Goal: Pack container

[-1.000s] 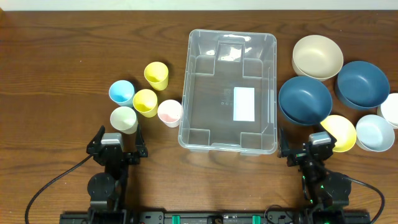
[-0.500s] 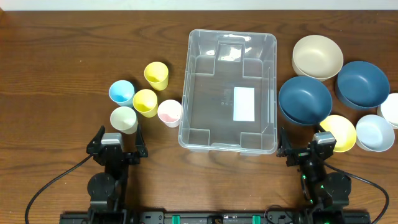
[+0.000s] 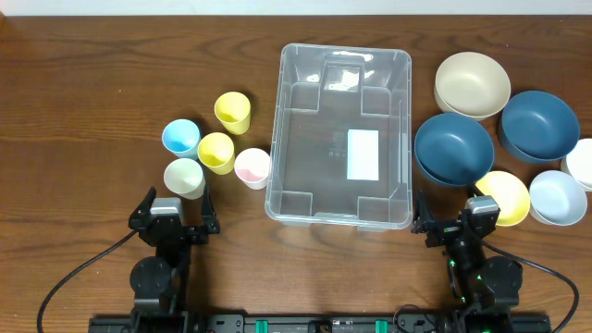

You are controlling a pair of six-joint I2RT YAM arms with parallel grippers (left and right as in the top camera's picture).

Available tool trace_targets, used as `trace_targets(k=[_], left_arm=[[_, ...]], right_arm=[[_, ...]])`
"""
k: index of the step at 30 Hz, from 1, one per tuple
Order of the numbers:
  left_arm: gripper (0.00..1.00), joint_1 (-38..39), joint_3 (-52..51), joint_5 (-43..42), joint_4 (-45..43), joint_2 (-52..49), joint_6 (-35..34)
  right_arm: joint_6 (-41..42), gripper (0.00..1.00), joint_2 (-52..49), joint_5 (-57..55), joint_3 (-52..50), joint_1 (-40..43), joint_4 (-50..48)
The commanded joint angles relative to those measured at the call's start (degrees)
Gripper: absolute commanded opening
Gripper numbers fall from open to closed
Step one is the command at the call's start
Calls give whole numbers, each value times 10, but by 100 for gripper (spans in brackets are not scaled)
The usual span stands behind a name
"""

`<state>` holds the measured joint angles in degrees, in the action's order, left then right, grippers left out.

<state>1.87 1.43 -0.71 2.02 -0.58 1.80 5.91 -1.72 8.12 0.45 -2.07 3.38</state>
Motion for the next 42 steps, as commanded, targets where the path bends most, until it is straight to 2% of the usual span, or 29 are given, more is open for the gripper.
trace_targets(k=[1,34,42], left_arm=[[98,-2,-12,-2,19,2,10],[98,-2,-12,-2,19,2,10],[98,-2,-12,-2,19,2,10]], right_arm=[[9,99,-1,7,-1,6,2],[9,99,-1,5,-1,6,2],[165,99,-1,42,-1,5,-2]])
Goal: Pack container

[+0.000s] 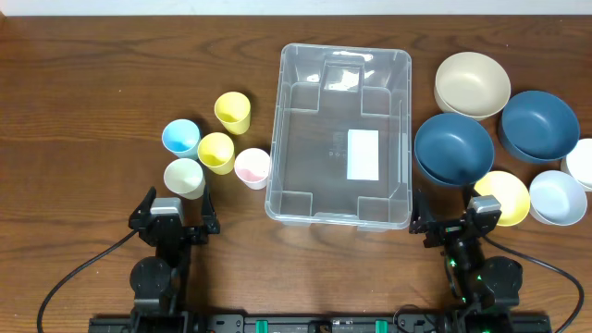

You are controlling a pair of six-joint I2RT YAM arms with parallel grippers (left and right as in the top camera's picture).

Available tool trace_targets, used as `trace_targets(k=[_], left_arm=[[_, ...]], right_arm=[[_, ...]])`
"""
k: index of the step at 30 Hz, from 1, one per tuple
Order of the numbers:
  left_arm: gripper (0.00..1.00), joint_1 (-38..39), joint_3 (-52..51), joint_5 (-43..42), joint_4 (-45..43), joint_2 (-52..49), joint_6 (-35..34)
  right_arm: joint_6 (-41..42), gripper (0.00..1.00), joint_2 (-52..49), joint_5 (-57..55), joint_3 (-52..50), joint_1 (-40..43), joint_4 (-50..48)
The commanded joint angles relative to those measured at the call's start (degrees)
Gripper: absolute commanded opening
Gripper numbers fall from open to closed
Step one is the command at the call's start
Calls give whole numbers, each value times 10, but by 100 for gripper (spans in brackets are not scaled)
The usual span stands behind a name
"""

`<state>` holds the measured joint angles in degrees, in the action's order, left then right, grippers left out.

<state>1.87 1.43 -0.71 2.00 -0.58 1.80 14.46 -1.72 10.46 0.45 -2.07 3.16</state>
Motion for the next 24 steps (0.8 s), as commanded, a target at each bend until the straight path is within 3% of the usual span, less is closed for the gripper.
trace_targets(k=[1,14,24], left_arm=[[98,-2,-12,-2,20,2,10],[98,-2,-12,-2,20,2,10],[98,-2,-12,-2,20,2,10]], right_arm=[[92,99,-1,21,-1,5,1],[88,99,-1,96,10,5,-6],[27,99,-20,82,113,6,61]])
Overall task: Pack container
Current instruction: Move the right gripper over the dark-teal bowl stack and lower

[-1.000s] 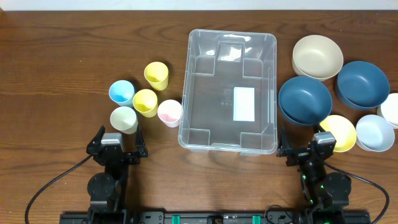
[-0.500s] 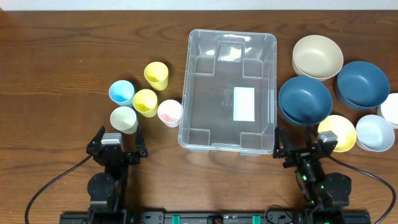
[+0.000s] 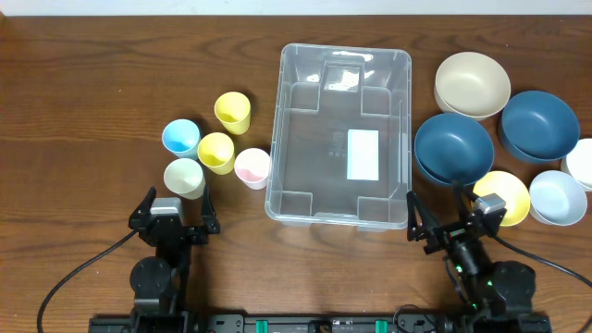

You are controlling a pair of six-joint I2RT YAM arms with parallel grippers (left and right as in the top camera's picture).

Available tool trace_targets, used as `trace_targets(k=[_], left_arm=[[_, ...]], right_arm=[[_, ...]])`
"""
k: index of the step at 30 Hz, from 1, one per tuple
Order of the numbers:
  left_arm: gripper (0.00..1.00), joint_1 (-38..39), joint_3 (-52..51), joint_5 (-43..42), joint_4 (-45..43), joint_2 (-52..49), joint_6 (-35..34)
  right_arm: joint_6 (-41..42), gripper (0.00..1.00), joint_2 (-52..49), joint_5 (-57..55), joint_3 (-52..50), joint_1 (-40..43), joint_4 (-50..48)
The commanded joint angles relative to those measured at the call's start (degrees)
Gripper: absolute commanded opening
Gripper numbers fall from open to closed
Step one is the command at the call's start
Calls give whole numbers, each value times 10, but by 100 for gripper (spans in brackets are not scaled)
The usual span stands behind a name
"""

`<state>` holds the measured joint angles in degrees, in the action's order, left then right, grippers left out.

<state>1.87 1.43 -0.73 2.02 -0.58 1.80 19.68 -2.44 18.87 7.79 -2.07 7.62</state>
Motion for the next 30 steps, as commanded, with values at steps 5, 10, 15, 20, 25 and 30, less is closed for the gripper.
trace_targets(k=[5,10,15,20,25,30], left_arm=[[98,-2,-12,-1,19,2,10],[98,-2,-12,-1,19,2,10],[98,-2,-12,-1,19,2,10],[98,-2,-12,-1,19,2,10],[98,-2,-12,-1,19,2,10],[98,-2,-12,-1,19,2,10]], right_arm=[[-45,99,-72,-16,106,6,60],[-39,99,-166,-15,185,5,103],[-70,99,-300,-15,308,6,226],[-82,99,-428,-1,451,6,346],[-86,99,-503,23,547,6,426],[-79,99,-518,-37,555,17,426]])
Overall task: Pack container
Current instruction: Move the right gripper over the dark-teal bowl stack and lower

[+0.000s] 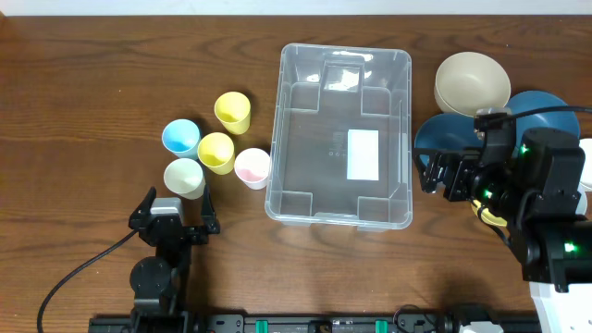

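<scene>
The clear plastic container [342,139] stands empty in the middle of the table. To its left are several cups: blue [180,137], two yellow [233,112] [215,151], pink [252,167] and pale green [184,177]. To its right sit a beige bowl [472,81] and two dark blue bowls [442,137] [548,104]. My right gripper [443,175] hangs open over the near edge of the nearer dark blue bowl, and its arm hides the bowls behind it. My left gripper [177,211] rests open by the front edge, just below the pale green cup.
A sliver of a yellow bowl [485,212] shows under the right arm. A white bowl's edge [585,151] peeks out at the far right. A white label [363,154] lies on the container's floor.
My right arm has risen from its rest spot at the front edge and reached forward. Its gripper is now over the near dark blue bowl. The left arm and all objects are unmoved.
Both arms rested at the front edge with grippers open, cups to the left and bowls to the right of the empty container. The right gripper then tilted slightly at its rest spot. Now it hangs over the nearer dark blue bowl.
</scene>
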You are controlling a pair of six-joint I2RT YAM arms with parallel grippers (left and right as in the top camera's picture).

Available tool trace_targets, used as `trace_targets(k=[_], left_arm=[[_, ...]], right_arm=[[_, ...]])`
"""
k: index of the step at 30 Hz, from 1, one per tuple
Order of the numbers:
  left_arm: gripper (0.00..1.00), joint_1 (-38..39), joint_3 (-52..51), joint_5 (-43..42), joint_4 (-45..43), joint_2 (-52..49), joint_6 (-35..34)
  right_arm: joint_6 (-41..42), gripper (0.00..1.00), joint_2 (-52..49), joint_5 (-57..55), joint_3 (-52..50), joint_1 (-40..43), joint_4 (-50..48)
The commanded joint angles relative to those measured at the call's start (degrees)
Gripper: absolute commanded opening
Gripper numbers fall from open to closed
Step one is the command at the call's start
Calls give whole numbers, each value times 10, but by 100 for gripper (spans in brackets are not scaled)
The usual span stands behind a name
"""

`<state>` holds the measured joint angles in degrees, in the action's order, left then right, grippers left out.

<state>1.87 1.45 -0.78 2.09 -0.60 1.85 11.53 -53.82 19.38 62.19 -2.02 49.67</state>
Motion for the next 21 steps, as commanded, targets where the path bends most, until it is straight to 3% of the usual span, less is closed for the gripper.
trace_targets(k=[1,4,6,11,14,17,21], left_arm=[[98,-2,-12,-1,19,2,9],[98,-2,-12,-1,19,2,9],[98,-2,-12,-1,19,2,9],[98,-2,-12,-1,19,2,9],[98,-2,-12,-1,19,2,9],[98,-2,-12,-1,19,2,9],[98,-2,-12,-1,19,2,9]], right_arm=[[26,99,-5,-69,11,24,9],[125,99,-5,-146,11,68,27],[153,99,-8,-137,11,101,31],[151,99,-19,-96,11,118,47],[139,92,-27,-160,10,119,67],[245,98,-36,-227,10,128,91],[320,99,-58,-216,10,141,90]])
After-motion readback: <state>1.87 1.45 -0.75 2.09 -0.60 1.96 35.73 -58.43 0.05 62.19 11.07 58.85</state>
